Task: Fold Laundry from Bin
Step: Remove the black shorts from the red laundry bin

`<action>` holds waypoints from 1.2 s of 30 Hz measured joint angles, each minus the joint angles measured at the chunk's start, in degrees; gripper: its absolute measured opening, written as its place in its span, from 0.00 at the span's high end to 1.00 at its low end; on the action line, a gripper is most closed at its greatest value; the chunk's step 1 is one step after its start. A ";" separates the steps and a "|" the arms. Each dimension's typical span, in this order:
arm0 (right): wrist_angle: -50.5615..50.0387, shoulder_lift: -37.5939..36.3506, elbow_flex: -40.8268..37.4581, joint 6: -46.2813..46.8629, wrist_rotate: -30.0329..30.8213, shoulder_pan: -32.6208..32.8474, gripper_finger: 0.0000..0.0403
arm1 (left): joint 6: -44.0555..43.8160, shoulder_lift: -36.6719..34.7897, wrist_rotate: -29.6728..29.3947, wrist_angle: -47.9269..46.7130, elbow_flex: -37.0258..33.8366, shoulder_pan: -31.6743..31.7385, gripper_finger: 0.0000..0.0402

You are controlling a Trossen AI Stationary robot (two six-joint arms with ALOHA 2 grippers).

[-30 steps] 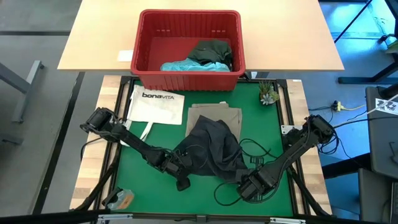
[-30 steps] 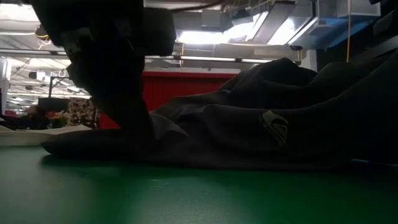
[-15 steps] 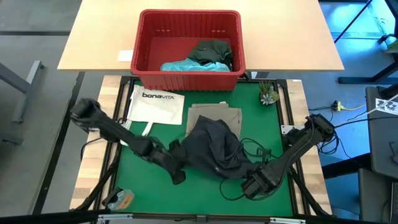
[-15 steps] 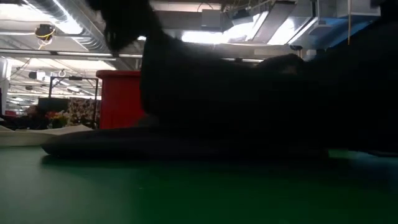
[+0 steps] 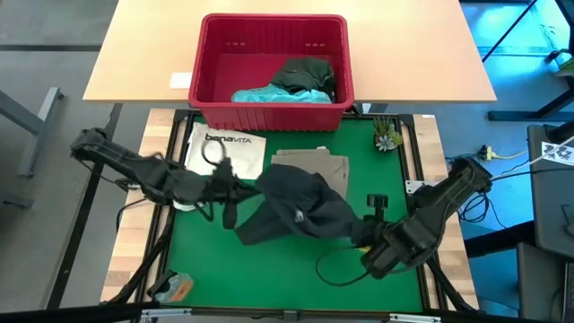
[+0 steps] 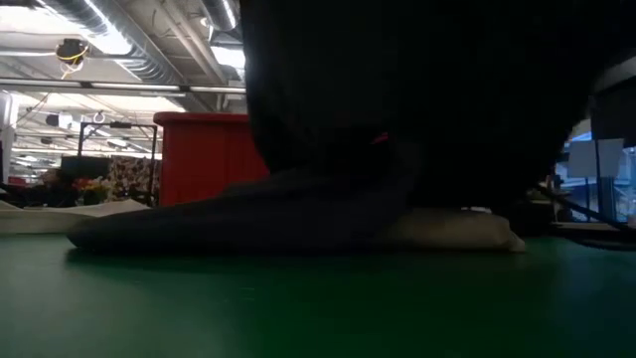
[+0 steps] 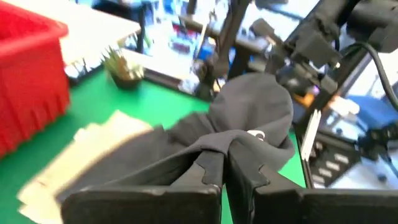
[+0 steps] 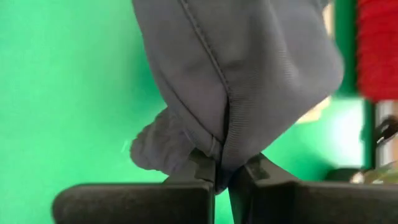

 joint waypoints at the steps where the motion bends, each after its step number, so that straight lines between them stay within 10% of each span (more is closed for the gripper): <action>1: -0.02 -1.01 0.37 -0.92 0.91 -0.61 0.96 | 0.82 -1.07 -0.30 0.11 0.00 0.44 1.00; 22: 0.97 -10.05 23.47 -33.67 10.54 -31.35 0.97 | 28.51 -12.77 0.87 25.60 0.88 22.44 1.00; 36: 30.21 -9.92 25.85 -52.49 5.52 -47.72 0.97 | 31.89 -8.87 9.40 21.69 16.22 39.20 1.00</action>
